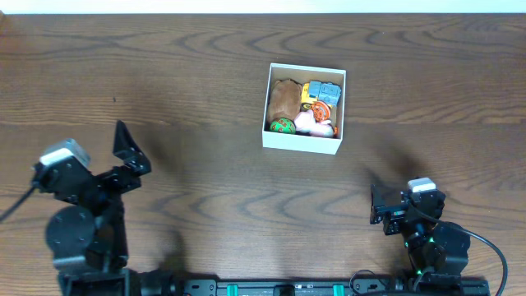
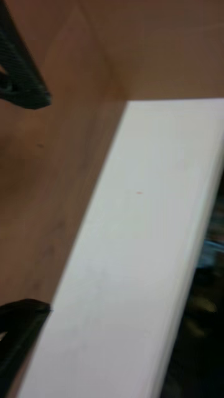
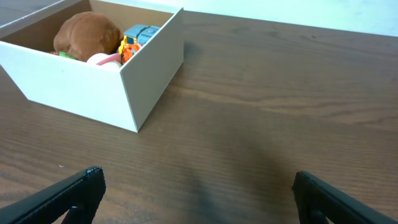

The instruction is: Pack container

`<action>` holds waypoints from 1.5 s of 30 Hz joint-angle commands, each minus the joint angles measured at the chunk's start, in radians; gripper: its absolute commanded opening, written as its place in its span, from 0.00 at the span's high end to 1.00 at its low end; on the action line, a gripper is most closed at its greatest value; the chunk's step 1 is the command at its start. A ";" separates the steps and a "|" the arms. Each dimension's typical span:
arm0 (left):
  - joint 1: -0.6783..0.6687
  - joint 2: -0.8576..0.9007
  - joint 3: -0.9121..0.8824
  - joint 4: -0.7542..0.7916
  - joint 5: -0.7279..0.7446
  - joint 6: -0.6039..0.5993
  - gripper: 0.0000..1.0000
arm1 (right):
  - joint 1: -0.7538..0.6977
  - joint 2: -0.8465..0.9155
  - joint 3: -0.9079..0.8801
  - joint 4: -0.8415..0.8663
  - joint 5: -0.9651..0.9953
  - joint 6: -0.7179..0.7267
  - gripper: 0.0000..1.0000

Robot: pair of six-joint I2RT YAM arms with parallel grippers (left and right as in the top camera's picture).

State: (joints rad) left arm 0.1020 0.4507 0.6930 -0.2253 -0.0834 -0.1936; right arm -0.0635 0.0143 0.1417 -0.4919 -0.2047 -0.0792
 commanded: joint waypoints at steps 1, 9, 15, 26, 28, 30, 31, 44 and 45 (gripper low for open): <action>0.022 -0.057 -0.131 0.106 0.045 -0.012 0.02 | -0.008 -0.009 -0.004 0.000 0.006 0.015 0.01; 0.032 -0.169 -0.382 0.319 0.047 -0.023 0.02 | -0.008 -0.009 -0.004 0.000 0.006 0.015 0.01; 0.027 -0.241 -0.501 0.426 0.047 -0.023 0.02 | -0.008 -0.009 -0.004 0.001 0.006 0.015 0.01; 0.012 -0.308 -0.600 0.501 0.047 -0.023 0.02 | -0.008 -0.009 -0.004 0.000 0.006 0.015 0.01; 0.012 -0.312 -0.606 0.500 0.047 -0.023 0.02 | -0.008 -0.009 -0.004 0.000 0.006 0.015 0.01; 0.010 -0.312 -0.615 0.499 0.047 -0.023 0.02 | -0.008 -0.009 -0.004 0.000 0.006 0.015 0.01; 0.008 -0.312 -0.620 0.500 0.047 -0.023 0.02 | -0.008 -0.009 -0.004 0.001 0.006 0.015 0.01; -0.008 -0.312 -0.642 0.453 0.047 -0.023 0.02 | -0.008 -0.009 -0.004 0.000 0.006 0.015 0.01; -0.008 -0.312 -0.642 0.446 0.047 -0.023 0.02 | -0.008 -0.009 -0.004 0.001 0.006 0.015 0.01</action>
State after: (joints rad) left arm 0.0971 0.1482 0.0605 0.2310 -0.0475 -0.2131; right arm -0.0635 0.0128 0.1417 -0.4923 -0.2047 -0.0788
